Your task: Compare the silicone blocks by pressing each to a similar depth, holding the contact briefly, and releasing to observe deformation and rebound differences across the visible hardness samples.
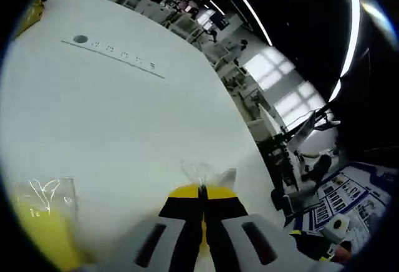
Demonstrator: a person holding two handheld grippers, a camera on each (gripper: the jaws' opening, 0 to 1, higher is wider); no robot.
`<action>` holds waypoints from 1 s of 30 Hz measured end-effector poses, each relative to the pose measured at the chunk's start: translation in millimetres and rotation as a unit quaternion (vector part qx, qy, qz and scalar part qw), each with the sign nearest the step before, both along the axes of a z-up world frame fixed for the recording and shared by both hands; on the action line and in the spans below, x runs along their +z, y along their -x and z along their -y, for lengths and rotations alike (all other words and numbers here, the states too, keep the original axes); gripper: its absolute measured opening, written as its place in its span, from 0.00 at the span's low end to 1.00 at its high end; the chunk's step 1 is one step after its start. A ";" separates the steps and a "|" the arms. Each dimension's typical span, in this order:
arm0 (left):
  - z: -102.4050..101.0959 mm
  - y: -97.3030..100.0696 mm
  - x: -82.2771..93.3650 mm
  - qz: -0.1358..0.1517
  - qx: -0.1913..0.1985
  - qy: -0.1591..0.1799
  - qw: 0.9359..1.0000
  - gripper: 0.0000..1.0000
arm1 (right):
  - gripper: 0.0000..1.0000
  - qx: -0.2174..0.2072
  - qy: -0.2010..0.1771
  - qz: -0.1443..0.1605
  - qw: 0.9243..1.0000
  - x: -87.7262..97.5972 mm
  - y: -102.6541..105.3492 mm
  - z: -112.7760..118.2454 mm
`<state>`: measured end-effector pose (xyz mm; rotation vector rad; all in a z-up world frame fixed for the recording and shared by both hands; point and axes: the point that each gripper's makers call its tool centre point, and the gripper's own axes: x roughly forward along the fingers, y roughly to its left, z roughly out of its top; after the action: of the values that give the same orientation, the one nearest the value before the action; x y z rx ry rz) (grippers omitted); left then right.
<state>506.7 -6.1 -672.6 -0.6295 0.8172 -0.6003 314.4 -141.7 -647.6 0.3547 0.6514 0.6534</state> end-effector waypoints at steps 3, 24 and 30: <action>3.4 8.9 12.2 0.013 -0.011 0.004 1.000 0.00 | 0.75 0.005 0.001 0.009 1.000 6.1 0.3 -2.6; -15.9 78.7 72.3 0.088 -0.074 -0.012 0.993 0.00 | 0.74 0.035 0.022 0.069 0.997 46.6 14.1 -24.0; -28.3 87.9 102.7 0.117 -0.079 -0.005 0.990 0.00 | 0.74 0.057 0.029 0.091 0.994 59.6 7.7 -41.7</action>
<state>418.8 22.1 -569.8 -0.4780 0.6523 -0.7976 306.7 -100.0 -588.0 0.2025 0.5185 0.7651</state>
